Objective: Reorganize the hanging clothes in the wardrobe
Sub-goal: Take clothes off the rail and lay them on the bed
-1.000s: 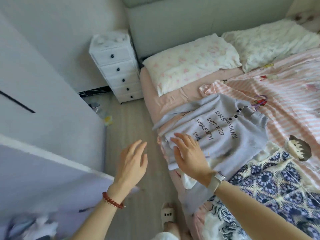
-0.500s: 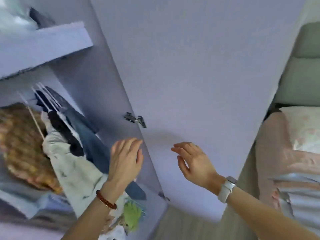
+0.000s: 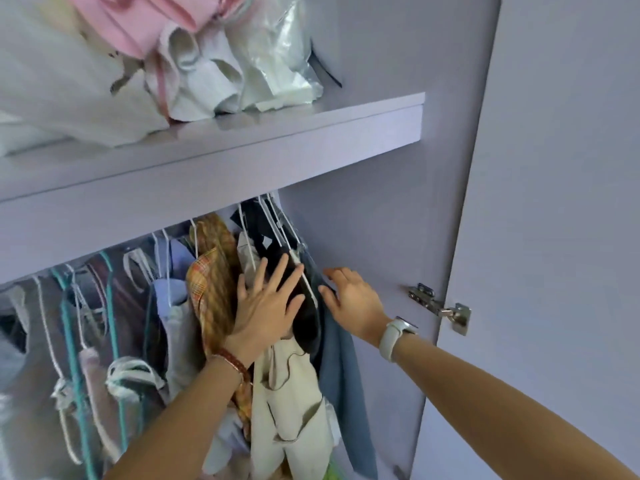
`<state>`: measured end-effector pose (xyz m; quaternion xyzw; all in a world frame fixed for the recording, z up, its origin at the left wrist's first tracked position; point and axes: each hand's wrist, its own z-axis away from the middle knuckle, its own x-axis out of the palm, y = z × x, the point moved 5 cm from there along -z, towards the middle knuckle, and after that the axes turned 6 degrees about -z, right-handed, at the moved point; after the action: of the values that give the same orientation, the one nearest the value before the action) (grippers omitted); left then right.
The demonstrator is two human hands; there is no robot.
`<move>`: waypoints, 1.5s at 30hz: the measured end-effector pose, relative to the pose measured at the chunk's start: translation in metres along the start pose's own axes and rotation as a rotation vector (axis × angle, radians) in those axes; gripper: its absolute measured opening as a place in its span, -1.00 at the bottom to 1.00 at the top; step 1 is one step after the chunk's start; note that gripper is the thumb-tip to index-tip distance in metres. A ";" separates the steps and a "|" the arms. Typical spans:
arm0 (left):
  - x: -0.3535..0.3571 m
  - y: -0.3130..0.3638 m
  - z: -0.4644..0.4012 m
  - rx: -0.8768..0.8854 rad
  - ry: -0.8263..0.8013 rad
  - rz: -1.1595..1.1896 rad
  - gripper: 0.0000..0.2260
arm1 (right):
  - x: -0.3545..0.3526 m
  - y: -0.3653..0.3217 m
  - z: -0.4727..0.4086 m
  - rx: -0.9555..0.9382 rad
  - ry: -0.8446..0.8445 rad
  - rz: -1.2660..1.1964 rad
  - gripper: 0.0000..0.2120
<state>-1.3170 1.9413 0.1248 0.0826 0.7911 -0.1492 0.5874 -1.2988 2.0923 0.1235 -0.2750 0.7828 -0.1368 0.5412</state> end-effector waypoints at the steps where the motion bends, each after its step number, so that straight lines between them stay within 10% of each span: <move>1: 0.002 0.000 -0.001 0.003 0.028 0.004 -0.55 | 0.006 -0.001 -0.008 0.021 -0.014 -0.031 -0.64; 22: 0.008 0.010 -0.008 -0.102 0.104 0.125 -0.59 | -0.042 0.023 -0.033 0.146 0.312 -0.124 -0.76; 29: -0.031 0.059 0.007 0.066 0.488 0.607 -0.64 | -0.062 0.064 0.088 0.111 0.313 -0.048 -0.81; 38: 0.008 0.190 -0.002 0.360 0.102 0.512 -0.56 | -0.134 0.109 0.263 0.125 0.389 0.229 -0.41; 45: 0.030 0.316 0.086 0.788 -0.134 0.726 -0.78 | -0.190 0.144 0.418 0.531 0.429 0.371 -0.66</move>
<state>-1.1511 2.2089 0.0296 0.5554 0.5564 -0.2270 0.5749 -0.9041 2.3534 0.0390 0.0559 0.8519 -0.2890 0.4332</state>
